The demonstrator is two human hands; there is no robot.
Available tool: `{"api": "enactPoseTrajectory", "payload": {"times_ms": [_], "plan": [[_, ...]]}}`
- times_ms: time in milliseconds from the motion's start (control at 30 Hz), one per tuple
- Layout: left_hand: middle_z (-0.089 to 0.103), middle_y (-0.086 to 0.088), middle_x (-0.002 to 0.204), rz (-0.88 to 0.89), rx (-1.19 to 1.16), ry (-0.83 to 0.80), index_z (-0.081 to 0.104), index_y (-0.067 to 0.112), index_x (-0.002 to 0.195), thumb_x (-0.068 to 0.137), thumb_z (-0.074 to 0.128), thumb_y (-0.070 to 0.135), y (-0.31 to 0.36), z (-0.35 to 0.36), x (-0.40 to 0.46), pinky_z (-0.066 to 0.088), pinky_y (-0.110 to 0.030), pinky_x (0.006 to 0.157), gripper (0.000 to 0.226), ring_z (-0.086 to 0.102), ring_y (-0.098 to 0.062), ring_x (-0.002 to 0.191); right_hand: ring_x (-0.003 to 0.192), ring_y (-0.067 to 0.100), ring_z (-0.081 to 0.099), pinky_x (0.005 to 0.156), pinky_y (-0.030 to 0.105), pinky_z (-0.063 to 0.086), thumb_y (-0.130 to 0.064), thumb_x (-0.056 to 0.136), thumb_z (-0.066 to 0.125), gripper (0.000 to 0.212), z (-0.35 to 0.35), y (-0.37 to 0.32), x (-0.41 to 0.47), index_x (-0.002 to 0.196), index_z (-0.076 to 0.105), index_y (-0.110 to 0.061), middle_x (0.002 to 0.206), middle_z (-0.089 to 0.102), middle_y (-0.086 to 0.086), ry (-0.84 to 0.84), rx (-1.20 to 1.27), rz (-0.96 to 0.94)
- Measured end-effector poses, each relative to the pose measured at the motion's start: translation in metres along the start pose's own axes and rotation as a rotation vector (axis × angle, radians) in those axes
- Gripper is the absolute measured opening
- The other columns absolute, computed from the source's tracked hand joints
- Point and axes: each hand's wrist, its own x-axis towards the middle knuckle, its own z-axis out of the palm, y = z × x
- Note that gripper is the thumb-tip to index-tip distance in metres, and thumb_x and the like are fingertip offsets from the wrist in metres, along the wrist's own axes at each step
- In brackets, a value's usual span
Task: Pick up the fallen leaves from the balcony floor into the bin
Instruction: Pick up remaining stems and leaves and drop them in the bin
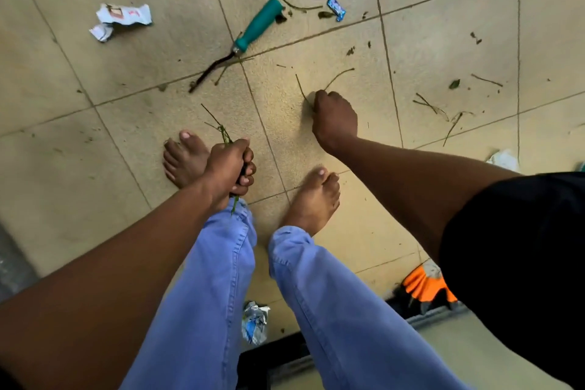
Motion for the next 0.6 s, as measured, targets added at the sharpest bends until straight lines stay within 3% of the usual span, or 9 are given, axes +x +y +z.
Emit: {"api": "enactPoseTrajectory", "payload": {"times_ms": [133,333,433,600], "plan": [[0.038,-0.001,0.052,0.020,0.060,-0.006,0.041,0.018,0.067,0.104,0.044,0.031,0.002,0.023,-0.003,0.017,-0.013,0.039,0.039,0.029,-0.013,0.039,0.100,0.035,0.062,0.070,0.032,0.039,-0.005,0.089,0.052,0.030,-0.001,0.019,-0.007,0.116,0.064,-0.012,0.108,0.065,0.013,-0.023,0.075,0.000],[0.038,-0.002,0.052,0.041,0.138,-0.068,0.041,0.017,0.066,0.104,0.043,0.030,0.012,0.056,0.001,0.019,-0.013,0.040,0.040,0.029,-0.013,0.038,0.092,0.032,0.060,0.066,0.032,0.043,-0.015,0.093,0.057,0.015,-0.005,0.085,-0.026,0.096,0.072,-0.010,0.099,0.062,0.013,0.151,0.223,0.116],[0.039,-0.003,0.050,0.021,0.190,-0.083,0.041,0.017,0.065,0.104,0.044,0.032,0.018,0.071,0.012,0.021,-0.013,0.041,0.042,0.030,-0.013,0.036,0.088,0.030,0.065,0.068,0.032,0.048,-0.014,0.094,0.058,0.016,-0.012,0.134,-0.028,0.104,0.070,-0.015,0.098,0.068,0.010,0.204,0.250,0.212],[0.039,-0.003,0.049,0.045,0.267,-0.074,0.042,0.016,0.064,0.104,0.044,0.032,0.024,0.100,0.024,0.020,-0.012,0.040,0.043,0.030,-0.013,0.034,0.097,0.032,0.066,0.078,0.043,0.057,-0.013,0.090,0.065,0.034,-0.030,0.208,-0.020,0.124,0.059,-0.017,0.106,0.070,0.010,0.245,0.179,0.339]]}}
